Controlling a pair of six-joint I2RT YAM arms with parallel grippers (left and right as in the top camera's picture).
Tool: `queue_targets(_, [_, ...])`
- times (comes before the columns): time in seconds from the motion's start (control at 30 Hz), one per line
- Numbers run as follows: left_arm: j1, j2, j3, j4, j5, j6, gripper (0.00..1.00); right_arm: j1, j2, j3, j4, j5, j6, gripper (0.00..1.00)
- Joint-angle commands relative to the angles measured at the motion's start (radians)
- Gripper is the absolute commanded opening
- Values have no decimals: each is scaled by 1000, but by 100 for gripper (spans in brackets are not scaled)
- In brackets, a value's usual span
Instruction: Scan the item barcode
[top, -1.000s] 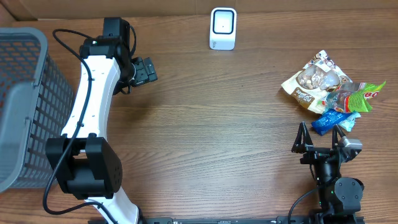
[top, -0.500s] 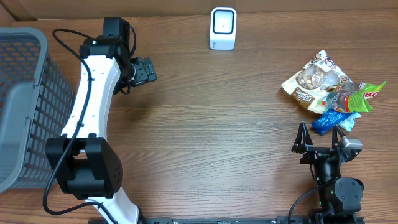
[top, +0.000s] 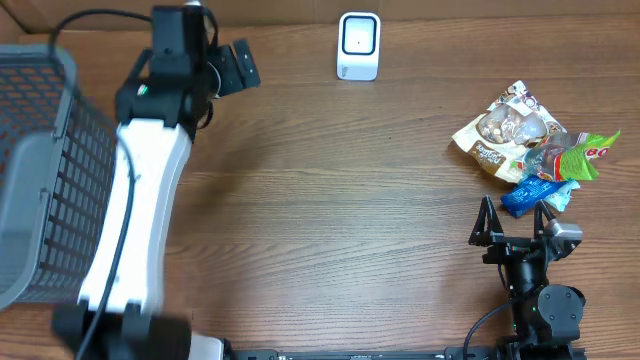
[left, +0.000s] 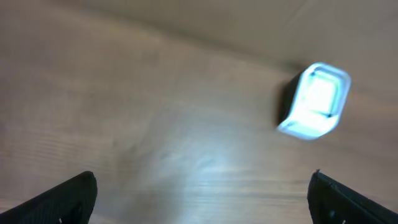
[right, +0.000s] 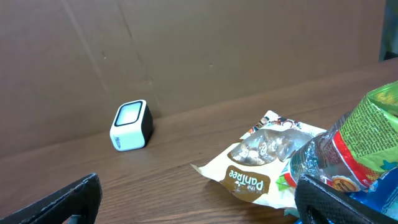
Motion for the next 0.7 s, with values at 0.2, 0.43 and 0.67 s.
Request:
queue_targets(0.2, [18,-375,-460,256,-25,64,100,6,-12,-12,6,6,0,100])
queue_targets(0.43, [20,-646,-793,428,-21,88,100,6,-12,-12,6,6,0,100])
queue_targets(0.67, [18,-919,-1062,558,13,207,100,6,-12,-12,6,6,0,100])
